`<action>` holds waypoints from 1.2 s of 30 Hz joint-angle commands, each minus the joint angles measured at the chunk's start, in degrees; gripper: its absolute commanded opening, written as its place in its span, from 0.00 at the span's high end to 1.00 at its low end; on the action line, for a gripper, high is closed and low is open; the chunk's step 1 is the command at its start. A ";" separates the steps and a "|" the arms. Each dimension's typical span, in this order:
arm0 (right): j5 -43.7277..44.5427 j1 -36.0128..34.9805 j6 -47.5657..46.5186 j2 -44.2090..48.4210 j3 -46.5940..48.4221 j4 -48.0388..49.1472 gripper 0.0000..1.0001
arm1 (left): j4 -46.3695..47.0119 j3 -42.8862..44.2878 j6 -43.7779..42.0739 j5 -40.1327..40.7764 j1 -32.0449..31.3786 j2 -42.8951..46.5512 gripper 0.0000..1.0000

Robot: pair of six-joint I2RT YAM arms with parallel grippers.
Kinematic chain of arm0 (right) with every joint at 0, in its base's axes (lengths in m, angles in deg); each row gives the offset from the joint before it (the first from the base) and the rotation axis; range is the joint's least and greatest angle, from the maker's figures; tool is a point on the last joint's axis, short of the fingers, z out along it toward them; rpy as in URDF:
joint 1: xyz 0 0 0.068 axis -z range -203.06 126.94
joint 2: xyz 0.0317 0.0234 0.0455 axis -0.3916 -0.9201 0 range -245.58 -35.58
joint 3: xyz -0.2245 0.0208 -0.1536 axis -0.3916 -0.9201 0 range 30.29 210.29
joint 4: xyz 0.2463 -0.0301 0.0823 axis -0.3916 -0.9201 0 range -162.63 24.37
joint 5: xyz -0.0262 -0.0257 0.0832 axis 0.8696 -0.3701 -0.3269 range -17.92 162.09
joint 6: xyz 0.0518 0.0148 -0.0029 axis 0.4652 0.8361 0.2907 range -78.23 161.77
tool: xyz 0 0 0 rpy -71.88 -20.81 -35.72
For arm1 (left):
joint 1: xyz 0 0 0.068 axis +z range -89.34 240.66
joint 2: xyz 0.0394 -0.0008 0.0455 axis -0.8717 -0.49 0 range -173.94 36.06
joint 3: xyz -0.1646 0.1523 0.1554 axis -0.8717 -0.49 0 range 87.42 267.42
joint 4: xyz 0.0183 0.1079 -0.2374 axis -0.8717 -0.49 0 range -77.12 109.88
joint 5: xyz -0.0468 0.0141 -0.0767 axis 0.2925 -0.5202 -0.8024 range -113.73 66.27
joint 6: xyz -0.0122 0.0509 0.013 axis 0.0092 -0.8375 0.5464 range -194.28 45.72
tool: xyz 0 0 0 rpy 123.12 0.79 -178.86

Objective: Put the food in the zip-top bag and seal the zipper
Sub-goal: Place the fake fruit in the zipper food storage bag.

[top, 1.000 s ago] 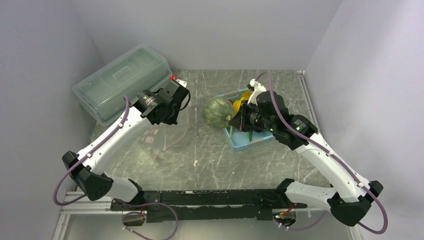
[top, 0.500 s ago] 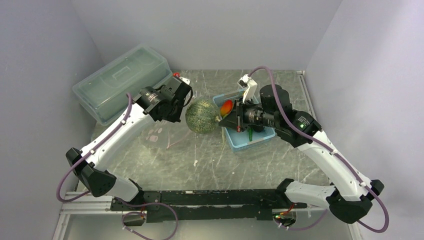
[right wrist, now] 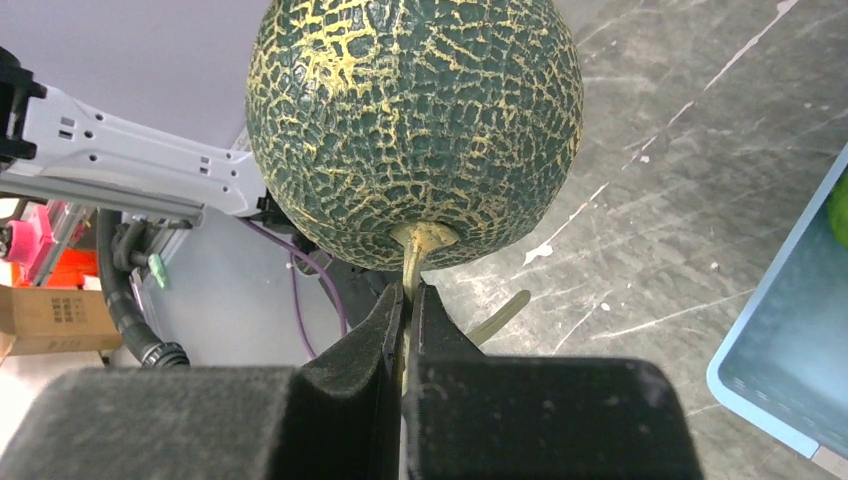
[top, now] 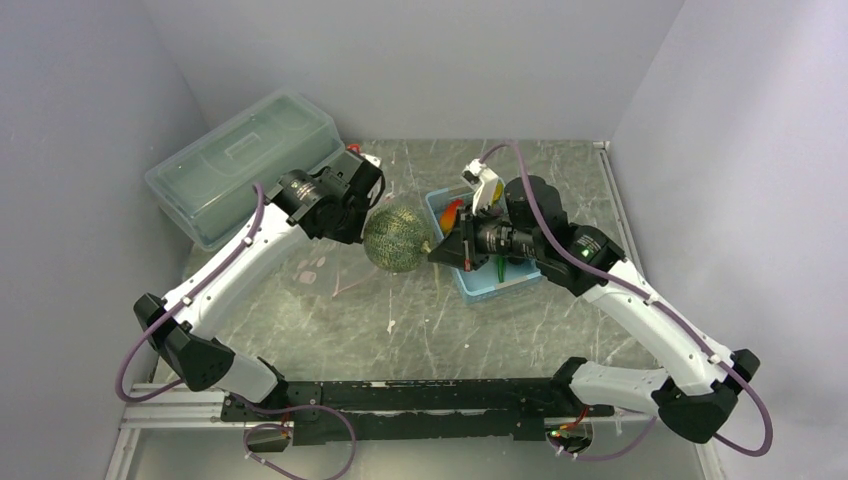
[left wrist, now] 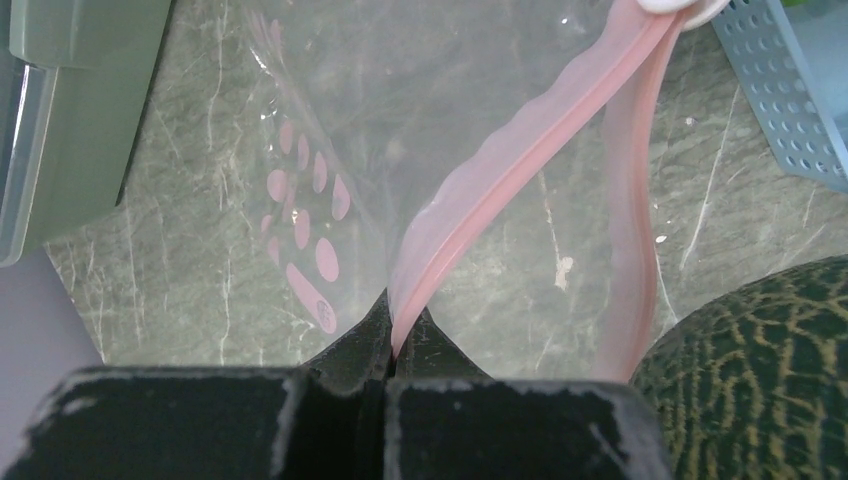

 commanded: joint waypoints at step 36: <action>12.49 -7.19 -0.18 -1.58 -6.88 -0.57 1.00 | 3.04 4.69 3.63 -12.81 -0.31 1.45 1.00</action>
